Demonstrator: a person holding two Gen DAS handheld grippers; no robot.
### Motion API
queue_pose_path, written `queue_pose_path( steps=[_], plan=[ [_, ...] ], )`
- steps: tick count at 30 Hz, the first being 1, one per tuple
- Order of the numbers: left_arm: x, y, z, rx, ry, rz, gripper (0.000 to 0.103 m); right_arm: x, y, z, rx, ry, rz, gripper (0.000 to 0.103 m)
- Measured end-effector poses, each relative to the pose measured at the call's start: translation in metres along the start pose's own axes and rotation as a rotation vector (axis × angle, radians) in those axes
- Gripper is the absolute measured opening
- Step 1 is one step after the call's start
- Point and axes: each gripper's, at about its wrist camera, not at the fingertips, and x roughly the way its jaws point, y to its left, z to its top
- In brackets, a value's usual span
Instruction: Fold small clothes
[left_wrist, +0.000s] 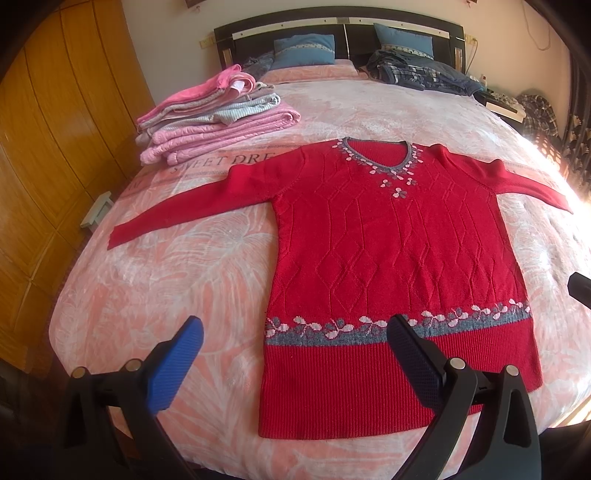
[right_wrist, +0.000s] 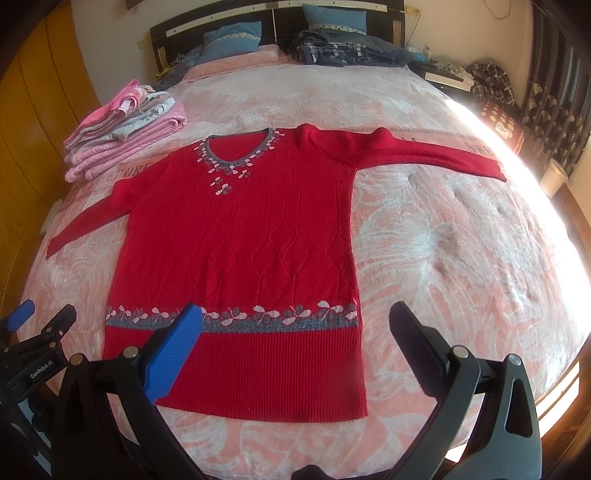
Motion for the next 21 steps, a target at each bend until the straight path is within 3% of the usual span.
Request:
queue_pose_path(
  steps=[21],
  plan=[
    [0.0007,0.0040,-0.0008,-0.005,0.004,0.009,0.099,0.0010,-0.0042,-0.0023,0.003,0.001,0.000,0.100]
  ],
)
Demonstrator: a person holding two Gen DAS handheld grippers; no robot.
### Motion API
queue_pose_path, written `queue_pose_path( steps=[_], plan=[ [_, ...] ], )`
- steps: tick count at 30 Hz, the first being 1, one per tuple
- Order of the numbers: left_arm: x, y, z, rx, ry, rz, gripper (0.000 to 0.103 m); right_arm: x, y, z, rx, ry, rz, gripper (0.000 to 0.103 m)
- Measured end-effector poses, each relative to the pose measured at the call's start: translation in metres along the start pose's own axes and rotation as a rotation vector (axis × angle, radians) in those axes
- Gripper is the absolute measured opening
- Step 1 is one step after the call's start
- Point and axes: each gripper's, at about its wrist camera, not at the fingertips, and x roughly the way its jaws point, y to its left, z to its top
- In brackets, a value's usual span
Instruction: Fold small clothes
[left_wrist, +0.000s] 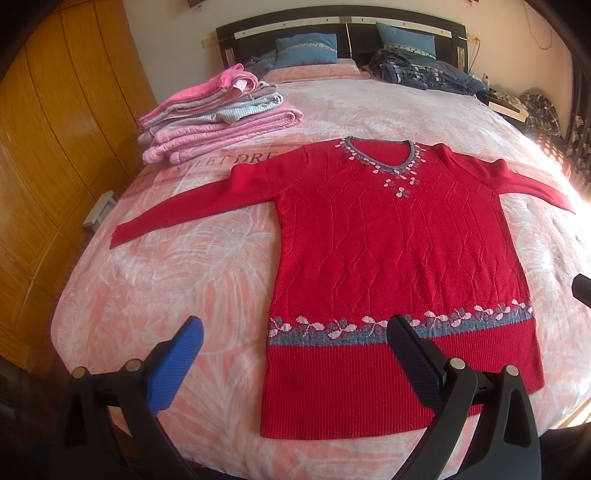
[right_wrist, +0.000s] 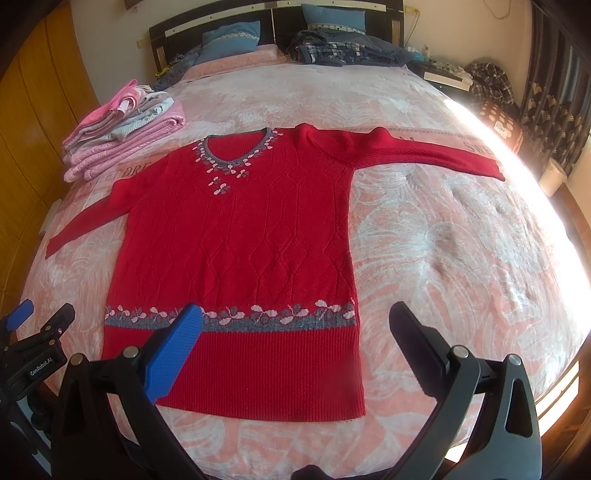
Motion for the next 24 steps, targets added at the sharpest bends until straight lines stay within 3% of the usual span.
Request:
queue_pose_path(
  steps=[24],
  plan=[
    [0.0003,-0.0066,0.0000,0.018,0.002,0.007,0.099,-0.0013,-0.0025,0.0001,-0.004,0.001,-0.009,0.100]
  ],
)
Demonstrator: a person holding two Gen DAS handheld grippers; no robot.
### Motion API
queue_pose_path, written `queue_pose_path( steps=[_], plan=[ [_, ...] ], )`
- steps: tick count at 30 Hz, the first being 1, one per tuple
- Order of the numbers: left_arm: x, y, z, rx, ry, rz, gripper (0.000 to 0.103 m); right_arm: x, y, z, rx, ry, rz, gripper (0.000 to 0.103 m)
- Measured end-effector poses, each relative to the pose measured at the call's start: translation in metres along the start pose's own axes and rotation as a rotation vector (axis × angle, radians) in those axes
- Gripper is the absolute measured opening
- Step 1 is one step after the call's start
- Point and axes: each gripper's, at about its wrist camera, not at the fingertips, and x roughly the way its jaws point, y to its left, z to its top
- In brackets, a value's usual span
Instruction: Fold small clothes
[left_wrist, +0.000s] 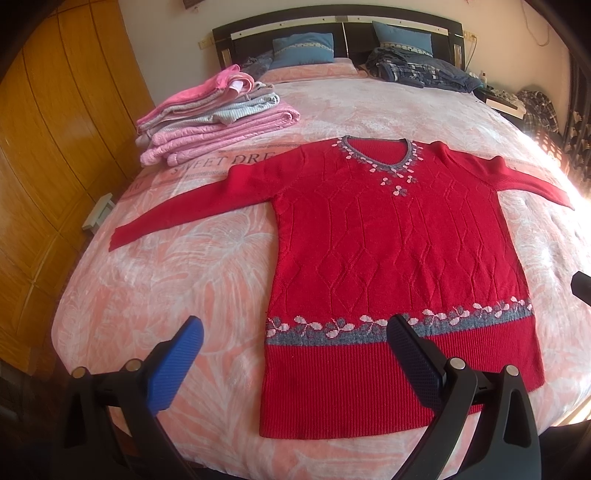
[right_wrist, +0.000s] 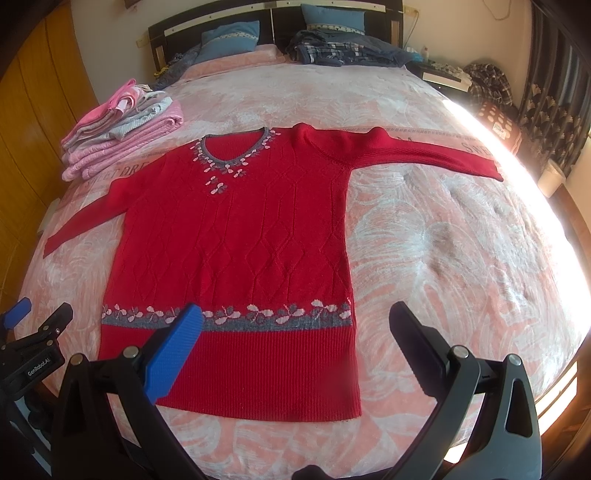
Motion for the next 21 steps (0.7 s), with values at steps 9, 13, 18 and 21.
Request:
queue_pose_path(
  steps=[9,13,18,21],
  plan=[
    [0.001,-0.001,0.001,-0.002,0.006,0.001,0.099,-0.003,-0.005,0.003,0.040,-0.035,0.051,0.100],
    [0.005,-0.004,0.009,-0.010,0.014,0.013,0.099,0.007,-0.018,0.017,0.065,0.012,0.037,0.100],
    [0.017,-0.015,0.042,-0.018,-0.022,0.051,0.099,0.037,-0.054,0.052,0.139,0.118,0.034,0.100],
    [0.031,-0.028,0.076,-0.019,-0.044,0.038,0.099,0.057,-0.084,0.079,0.176,0.166,0.040,0.099]
  ],
)
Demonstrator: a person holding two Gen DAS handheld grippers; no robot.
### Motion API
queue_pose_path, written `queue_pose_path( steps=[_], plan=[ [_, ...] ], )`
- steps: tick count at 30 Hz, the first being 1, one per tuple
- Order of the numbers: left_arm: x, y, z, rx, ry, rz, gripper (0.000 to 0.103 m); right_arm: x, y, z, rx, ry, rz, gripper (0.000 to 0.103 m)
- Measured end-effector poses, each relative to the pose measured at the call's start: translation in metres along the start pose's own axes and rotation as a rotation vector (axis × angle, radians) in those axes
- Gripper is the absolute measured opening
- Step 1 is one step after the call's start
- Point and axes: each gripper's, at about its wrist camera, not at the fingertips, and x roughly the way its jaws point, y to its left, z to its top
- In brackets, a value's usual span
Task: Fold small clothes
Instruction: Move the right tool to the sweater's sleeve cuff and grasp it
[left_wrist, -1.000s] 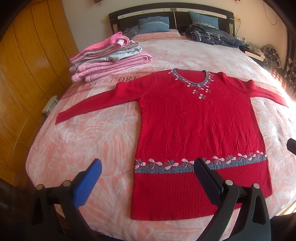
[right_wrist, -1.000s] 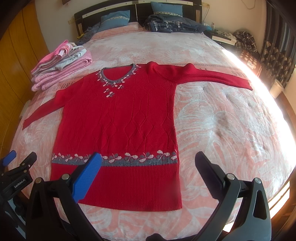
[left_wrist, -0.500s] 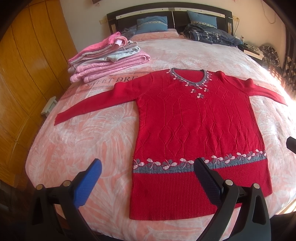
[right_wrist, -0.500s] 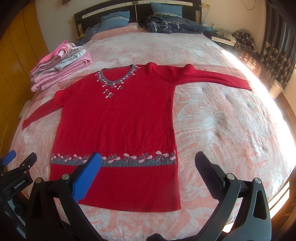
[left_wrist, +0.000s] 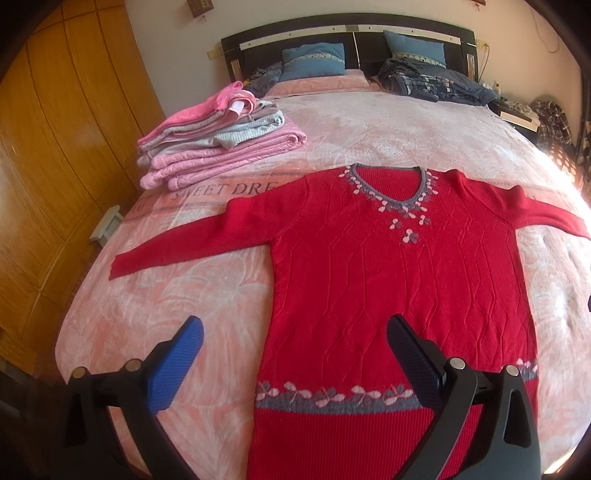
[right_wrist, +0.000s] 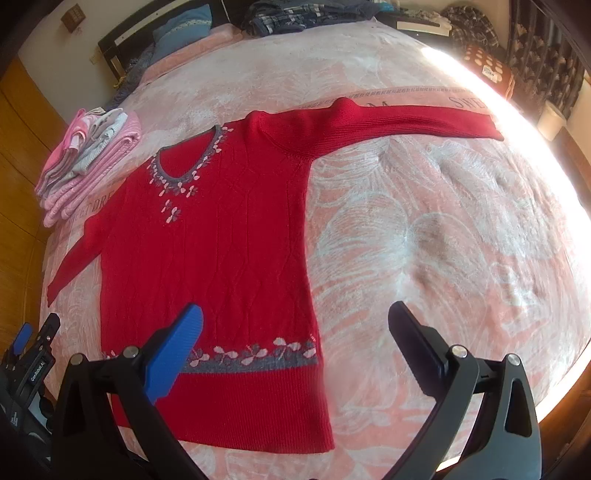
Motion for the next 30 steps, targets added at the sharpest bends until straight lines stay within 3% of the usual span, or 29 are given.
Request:
queue_pose_path(
  steps=[4,6,11,13,15,19,24,30],
  plan=[
    [0.031,-0.030,0.042,0.002,0.027,-0.029,0.099,0.016,-0.043,0.062,-0.014,-0.027,-0.064,0.100],
    [0.049,-0.049,0.061,-0.011,0.051,-0.060,0.099,0.029,-0.075,0.094,0.015,0.003,-0.017,0.100],
    [0.084,-0.108,0.100,-0.013,0.052,-0.126,0.099,0.054,-0.156,0.156,0.090,-0.055,-0.033,0.100],
    [0.097,-0.129,0.114,-0.029,0.048,-0.151,0.099,0.071,-0.188,0.178,0.119,-0.036,-0.012,0.100],
    [0.109,-0.149,0.127,-0.038,0.042,-0.165,0.099,0.085,-0.218,0.197,0.137,-0.043,-0.045,0.100],
    [0.134,-0.177,0.146,-0.047,0.034,-0.202,0.099,0.114,-0.284,0.224,0.217,-0.049,-0.068,0.100],
    [0.171,-0.190,0.150,-0.030,0.032,-0.193,0.099,0.145,-0.358,0.231,0.333,-0.024,-0.111,0.100],
    [0.213,-0.186,0.150,-0.083,0.095,-0.146,0.099,0.163,-0.400,0.232,0.409,-0.008,-0.094,0.100]
  ],
)
